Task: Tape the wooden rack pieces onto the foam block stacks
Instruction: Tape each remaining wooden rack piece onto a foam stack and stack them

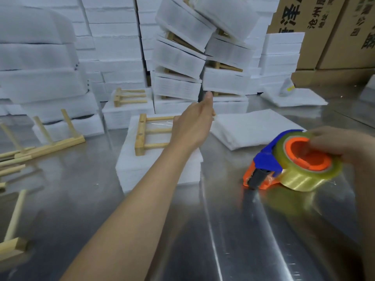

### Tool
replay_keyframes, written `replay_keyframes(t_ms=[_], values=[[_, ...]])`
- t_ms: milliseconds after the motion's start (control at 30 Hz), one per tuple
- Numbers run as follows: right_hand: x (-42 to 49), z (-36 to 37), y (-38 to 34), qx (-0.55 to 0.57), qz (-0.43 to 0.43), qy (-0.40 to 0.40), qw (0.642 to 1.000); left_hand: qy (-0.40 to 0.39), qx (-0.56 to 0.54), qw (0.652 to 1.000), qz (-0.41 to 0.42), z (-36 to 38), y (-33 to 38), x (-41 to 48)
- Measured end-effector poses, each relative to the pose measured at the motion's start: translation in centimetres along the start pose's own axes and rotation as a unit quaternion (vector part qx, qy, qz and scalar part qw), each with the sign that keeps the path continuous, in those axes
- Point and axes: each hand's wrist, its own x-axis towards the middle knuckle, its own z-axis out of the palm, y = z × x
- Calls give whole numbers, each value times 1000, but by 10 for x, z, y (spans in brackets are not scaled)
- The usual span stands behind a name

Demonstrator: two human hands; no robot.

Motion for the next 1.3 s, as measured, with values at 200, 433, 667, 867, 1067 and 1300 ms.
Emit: replay_keyframes(t_ms=[200,433,667,867,1067,1300], values=[[-10,-60,-72,176,-149,204,951,-3,-3,1000,0,-1,2,-3],[-37,53,-176,541,-117,33,832,-3,-63,998,-16,-1,-1,0],[-18,86,-170,627,-30,10,779,6,-53,998,-24,-1,2,1],[-7,89,-165,699,5,12,715,-1,-23,1000,-18,2,-3,6],[-5,96,-161,700,45,39,711,-15,100,994,38,8,-9,7],[4,102,-152,696,90,18,712,-38,280,959,27,16,-16,6]])
